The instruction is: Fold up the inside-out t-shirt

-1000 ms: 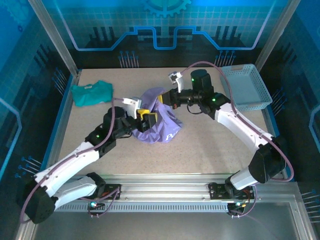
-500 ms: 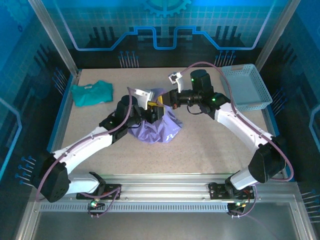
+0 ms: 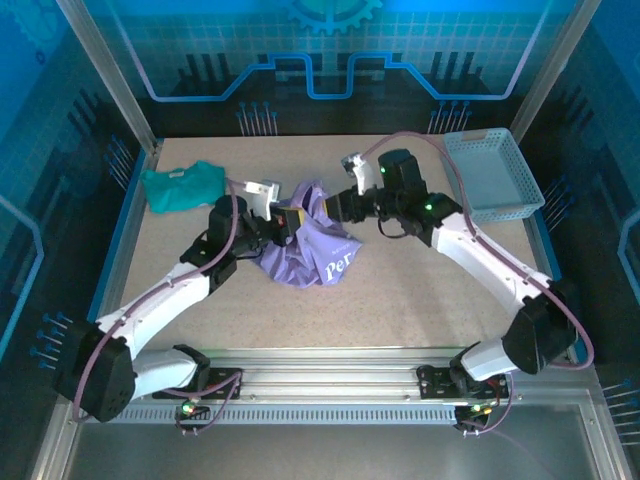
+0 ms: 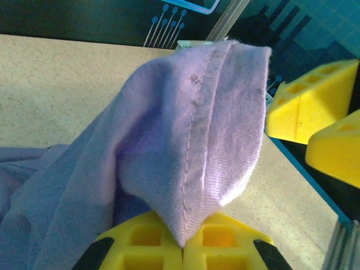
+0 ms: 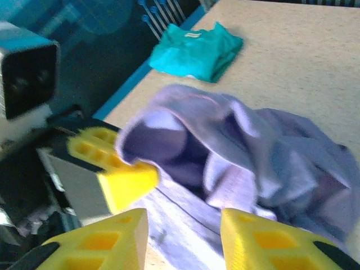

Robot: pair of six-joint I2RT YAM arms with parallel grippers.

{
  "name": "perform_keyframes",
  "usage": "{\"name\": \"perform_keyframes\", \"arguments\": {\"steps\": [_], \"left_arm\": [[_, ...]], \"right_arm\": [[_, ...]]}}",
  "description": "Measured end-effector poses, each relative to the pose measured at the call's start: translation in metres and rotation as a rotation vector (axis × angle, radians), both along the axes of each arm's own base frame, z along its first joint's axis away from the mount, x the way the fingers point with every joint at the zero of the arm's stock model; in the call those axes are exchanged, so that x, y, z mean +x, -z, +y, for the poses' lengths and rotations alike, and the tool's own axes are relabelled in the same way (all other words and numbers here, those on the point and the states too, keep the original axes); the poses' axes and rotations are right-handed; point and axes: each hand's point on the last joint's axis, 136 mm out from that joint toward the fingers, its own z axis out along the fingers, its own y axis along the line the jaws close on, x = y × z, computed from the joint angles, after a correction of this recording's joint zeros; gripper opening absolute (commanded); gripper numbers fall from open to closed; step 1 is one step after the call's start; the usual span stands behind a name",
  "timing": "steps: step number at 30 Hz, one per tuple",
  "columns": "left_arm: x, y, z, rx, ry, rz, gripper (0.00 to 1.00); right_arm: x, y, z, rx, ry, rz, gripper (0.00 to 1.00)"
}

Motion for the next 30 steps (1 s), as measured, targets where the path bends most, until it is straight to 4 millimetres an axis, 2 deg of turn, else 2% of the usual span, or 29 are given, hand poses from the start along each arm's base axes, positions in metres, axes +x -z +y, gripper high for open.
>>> {"name": "perform_keyframes", "arguments": {"steps": [3,5,8,13,16,19,22,23,27,30], "left_arm": [[-0.006,0.005,0.003,-0.013,0.016,0.009,0.00],[-0.009,0.006,0.004,-0.022,0.023,0.011,0.00],[-0.011,0.003,0.003,-0.036,0.034,0.010,0.00],[-0.012,0.003,0.002,-0.043,0.040,0.012,0.00],[-0.012,0.004,0.002,-0.043,0.039,0.013,0.00],[-0.013,0.003,0.003,-0.043,0.038,0.012,0.00],[-0.015,0.004,0.004,-0.043,0.038,0.011,0.00],[-0.016,0.005,0.004,-0.043,0.037,0.011,0.01],[-0.016,0.004,0.005,-0.043,0.037,0.009,0.03],[-0.017,0.003,0.005,-0.045,0.037,0.005,0.04]], "right_arm": [[-0.003,0.024,-0.012,-0.065,0.029,-0.005,0.45],[-0.003,0.040,-0.013,-0.098,0.030,-0.002,0.47],[-0.005,0.060,-0.004,-0.133,-0.003,0.002,0.51],[-0.004,0.075,0.017,-0.147,-0.058,-0.021,0.52],[0.006,0.086,0.022,-0.168,-0.063,-0.030,0.45],[0.015,0.091,0.025,-0.192,-0.062,-0.050,0.20],[0.020,0.085,0.024,-0.198,-0.062,-0.084,0.02],[0.021,0.081,0.023,-0.199,-0.060,-0.099,0.00],[0.019,0.053,0.010,-0.212,-0.042,-0.168,0.00],[0.016,0.013,-0.001,-0.215,-0.015,-0.252,0.00]]}}
